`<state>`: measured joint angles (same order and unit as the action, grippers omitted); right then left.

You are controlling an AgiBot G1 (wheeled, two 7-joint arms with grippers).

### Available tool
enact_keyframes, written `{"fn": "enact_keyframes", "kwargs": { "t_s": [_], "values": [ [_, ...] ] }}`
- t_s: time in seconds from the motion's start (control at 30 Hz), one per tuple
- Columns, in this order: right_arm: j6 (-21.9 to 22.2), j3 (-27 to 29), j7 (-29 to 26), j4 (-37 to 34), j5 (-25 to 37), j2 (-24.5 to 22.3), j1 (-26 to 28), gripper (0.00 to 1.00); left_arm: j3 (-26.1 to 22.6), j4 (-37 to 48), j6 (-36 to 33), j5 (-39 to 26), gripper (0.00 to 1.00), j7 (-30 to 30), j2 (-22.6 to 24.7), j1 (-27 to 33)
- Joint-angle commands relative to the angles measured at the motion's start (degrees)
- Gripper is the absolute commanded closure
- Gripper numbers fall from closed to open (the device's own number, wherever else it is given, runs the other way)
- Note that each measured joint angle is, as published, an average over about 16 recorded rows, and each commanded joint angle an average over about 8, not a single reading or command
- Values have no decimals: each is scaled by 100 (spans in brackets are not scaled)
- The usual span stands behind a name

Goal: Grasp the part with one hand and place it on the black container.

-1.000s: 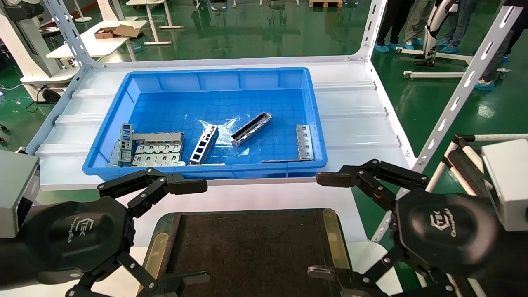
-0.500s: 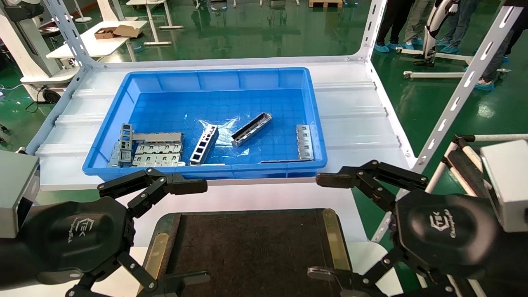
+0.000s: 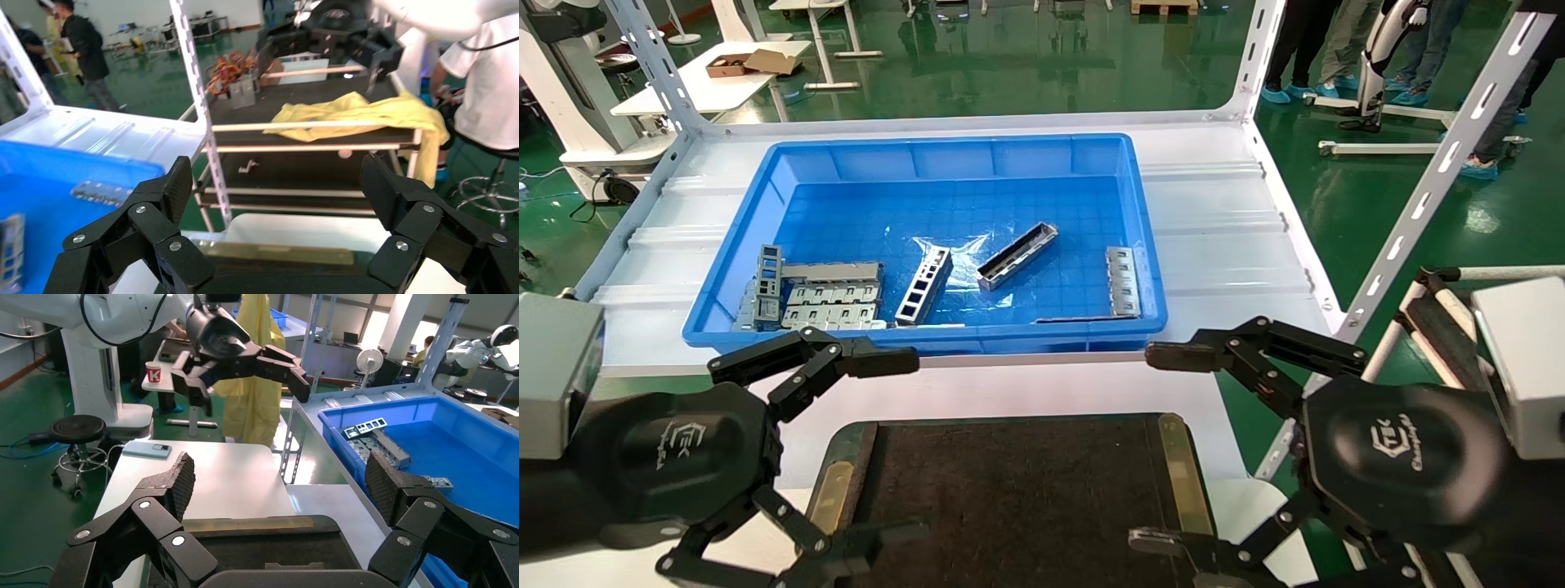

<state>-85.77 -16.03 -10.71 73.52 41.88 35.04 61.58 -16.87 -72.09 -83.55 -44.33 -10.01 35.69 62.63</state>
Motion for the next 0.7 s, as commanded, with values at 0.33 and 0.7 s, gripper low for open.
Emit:
{"fn": "enact_keyframes", "kwargs": {
  "t_s": [0.33,0.7],
  "values": [
    [1,-6,3,-2,-3,-1,2,0,-449,747,621,-1090,0,142,747,777],
    [3,-11,6,-2,-7,-4,4,0,-950,2155,1415,-2187,0,443,1888,1712]
  ]
}}
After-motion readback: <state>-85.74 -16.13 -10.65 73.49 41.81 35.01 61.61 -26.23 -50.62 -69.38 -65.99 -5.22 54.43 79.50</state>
